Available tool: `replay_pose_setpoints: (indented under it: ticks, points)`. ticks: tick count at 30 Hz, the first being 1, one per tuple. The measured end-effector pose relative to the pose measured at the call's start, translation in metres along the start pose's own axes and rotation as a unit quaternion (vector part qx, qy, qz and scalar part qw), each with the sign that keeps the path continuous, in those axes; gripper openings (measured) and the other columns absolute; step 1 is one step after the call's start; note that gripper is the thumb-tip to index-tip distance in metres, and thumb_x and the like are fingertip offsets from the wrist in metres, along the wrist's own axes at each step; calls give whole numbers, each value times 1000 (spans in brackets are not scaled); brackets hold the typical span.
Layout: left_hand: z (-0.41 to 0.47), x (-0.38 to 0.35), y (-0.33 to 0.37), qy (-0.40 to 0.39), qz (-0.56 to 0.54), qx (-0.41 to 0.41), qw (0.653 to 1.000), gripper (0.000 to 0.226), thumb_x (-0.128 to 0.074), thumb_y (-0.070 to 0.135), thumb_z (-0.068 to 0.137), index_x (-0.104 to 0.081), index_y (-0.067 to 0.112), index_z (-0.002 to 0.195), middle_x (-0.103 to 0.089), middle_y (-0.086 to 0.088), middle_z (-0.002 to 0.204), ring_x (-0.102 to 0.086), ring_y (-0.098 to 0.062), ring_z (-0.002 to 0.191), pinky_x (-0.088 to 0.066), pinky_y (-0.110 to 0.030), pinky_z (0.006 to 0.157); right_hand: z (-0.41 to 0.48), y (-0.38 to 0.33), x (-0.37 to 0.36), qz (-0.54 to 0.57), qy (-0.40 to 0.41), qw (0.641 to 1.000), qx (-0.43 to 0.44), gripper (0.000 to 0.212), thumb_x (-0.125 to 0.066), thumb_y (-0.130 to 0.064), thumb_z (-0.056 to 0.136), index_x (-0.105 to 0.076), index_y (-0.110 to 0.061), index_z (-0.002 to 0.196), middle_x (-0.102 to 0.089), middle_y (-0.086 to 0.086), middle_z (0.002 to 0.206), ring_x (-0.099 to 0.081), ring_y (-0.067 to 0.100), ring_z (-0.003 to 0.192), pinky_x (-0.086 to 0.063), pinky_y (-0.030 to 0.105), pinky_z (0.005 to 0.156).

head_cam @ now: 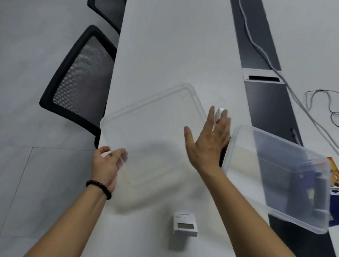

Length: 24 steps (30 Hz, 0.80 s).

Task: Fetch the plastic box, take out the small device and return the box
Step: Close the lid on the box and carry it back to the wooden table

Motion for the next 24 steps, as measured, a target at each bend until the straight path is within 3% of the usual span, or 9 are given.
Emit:
replay_pose_setpoints:
  ticks: [2, 4, 7, 10, 14, 17, 19, 22, 24]
  points:
    - [-10, -3, 10, -31, -23, -13, 999, 38, -59, 0, 93, -40, 8, 124, -67, -14, 93, -66, -23, 82, -51, -45, 97, 8, 8, 24, 4, -7, 999, -44, 82, -49, -52, 94, -9, -22, 159, -12, 10, 166, -10, 32, 152, -6, 48, 119]
    - [-20, -14, 16, -60, -31, -23, 997, 39, -56, 3, 95, -40, 7, 131, -68, -14, 96, -67, -21, 85, -53, -43, 93, 7, 25, 47, 93, -27, 993, -73, 71, -50, -44, 98, -20, -19, 157, -33, 6, 160, -36, 26, 143, -26, 42, 115]
    - [-38, -47, 17, -90, 19, -60, 994, 35, -59, 9, 94, -44, 12, 126, -69, -11, 98, -68, -21, 86, -56, -36, 79, -12, 59, 86, 135, 6, 986, -96, 57, -51, -36, 100, -35, -18, 152, -54, 7, 136, -61, 21, 107, -45, 31, 91]
    - [-59, -97, 5, -152, 115, -112, 975, 41, -65, 5, 89, -51, 15, 126, -66, -5, 102, -66, -18, 88, -56, -29, 75, -34, 109, 122, 104, 59, 981, -155, 51, -50, -25, 99, -41, -16, 148, -46, 13, 126, -53, 23, 90, -42, 30, 88]
    - [-87, -168, -29, -241, 276, -159, 917, 47, -62, 9, 91, -53, 15, 137, -64, 10, 101, -64, -16, 96, -53, -33, 93, -57, 186, 164, 45, 97, 965, -238, 52, -45, -12, 96, -41, -12, 147, -41, 21, 133, -48, 37, 113, -39, 39, 98]
    - [-114, -213, -54, -295, 363, -211, 858, 28, -54, 15, 92, -64, 37, 106, -64, 20, 93, -63, -4, 90, -52, -17, 77, -70, 240, 183, -2, 87, 954, -285, 48, -43, -12, 96, -46, -11, 143, -46, 21, 127, -50, 40, 111, -40, 39, 87]
    - [-125, -236, -67, -301, 411, -237, 827, 29, -54, 11, 89, -63, 35, 102, -62, 21, 89, -59, 2, 84, -45, -8, 67, -74, 267, 189, -23, 75, 947, -313, 38, -42, -13, 98, -52, -9, 134, -50, 20, 126, -52, 39, 112, -41, 39, 84]
    - [-127, -255, -85, -273, 480, -278, 786, 30, -51, 10, 84, -62, 15, 111, -67, 2, 93, -62, -23, 90, -52, -27, 74, -77, 289, 190, -38, 56, 944, -322, 37, -44, -17, 101, -51, -11, 136, -52, 16, 129, -53, 36, 116, -45, 41, 86]
    - [-125, -260, -93, -250, 514, -302, 763, 40, -50, 10, 87, -59, 12, 126, -66, -7, 115, -58, -31, 109, -48, -32, 89, -74, 296, 186, -15, 54, 949, -310, 34, -43, -18, 102, -52, -10, 134, -52, 14, 128, -53, 33, 116, -44, 35, 79]
Point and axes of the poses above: each hand's wrist, its own z-axis towards the middle knuckle, its own x-axis out of the back of the hand, y = z × x, the point moved 3 cm from there along z, towards the middle knuckle
